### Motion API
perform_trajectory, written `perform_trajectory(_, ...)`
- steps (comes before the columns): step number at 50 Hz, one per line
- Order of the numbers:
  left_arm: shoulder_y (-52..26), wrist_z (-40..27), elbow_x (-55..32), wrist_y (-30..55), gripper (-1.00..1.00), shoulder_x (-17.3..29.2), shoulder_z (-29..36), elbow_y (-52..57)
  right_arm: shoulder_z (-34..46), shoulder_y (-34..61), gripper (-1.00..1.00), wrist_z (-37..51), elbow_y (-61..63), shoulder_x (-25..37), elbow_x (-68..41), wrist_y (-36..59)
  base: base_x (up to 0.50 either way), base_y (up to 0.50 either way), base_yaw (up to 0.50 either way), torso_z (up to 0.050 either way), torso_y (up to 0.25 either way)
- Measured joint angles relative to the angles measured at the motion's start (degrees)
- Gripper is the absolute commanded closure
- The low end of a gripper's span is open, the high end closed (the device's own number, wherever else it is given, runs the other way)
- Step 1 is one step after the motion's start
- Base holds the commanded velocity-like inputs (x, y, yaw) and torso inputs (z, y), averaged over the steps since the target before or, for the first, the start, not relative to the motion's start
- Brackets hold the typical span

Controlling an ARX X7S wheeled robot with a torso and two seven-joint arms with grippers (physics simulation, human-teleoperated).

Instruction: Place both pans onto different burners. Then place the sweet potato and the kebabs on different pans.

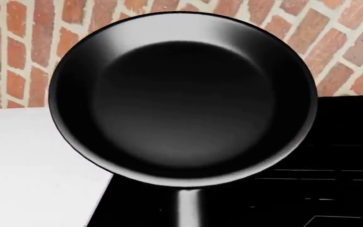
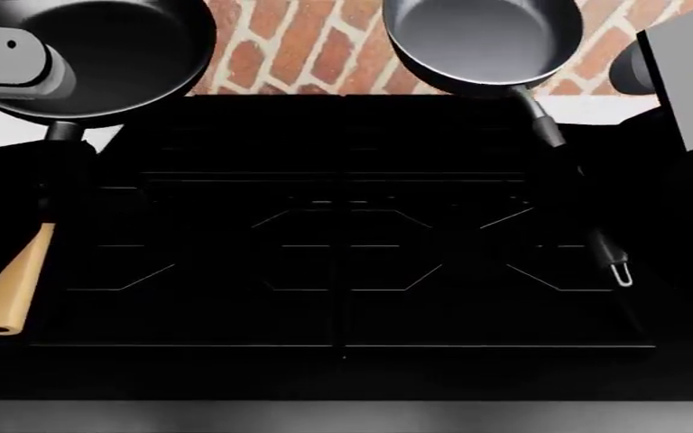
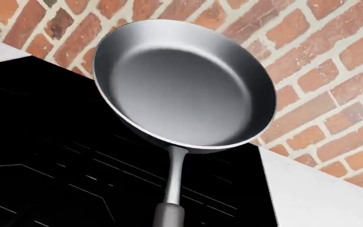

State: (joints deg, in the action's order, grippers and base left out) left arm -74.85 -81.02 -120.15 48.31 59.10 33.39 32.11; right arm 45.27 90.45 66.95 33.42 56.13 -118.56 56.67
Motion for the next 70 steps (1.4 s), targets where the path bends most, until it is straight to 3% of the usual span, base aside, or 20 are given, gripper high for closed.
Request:
perform_trajectory(20, -0.06, 0.09, -0.61, -0.75, 1.00, 0.30, 0.45, 0.39, -0.91, -1.36, 1.00, 0.22, 0.89, 1.97, 0.49, -1.57, 0.00, 0.00, 0.00, 0.002, 0.007)
perform_trajectory(44, -0.05, 0.50, -0.73, -1.27, 1.00, 0.66, 0.97, 0.61, 5.27, -0.16, 1.00, 5.49, 1.96, 5.24, -9.56, 3.31, 0.00, 0.00, 0.00, 0.002, 0.007)
perform_trajectory(70, -0.28, 0.59, -0.67, -1.72, 1.00, 0.83, 1.52, 0.73, 7.12, -9.89, 1.00, 1.46, 6.30, 9.25, -4.88, 0.64, 0.00, 0.00, 0.00, 0.002, 0.006)
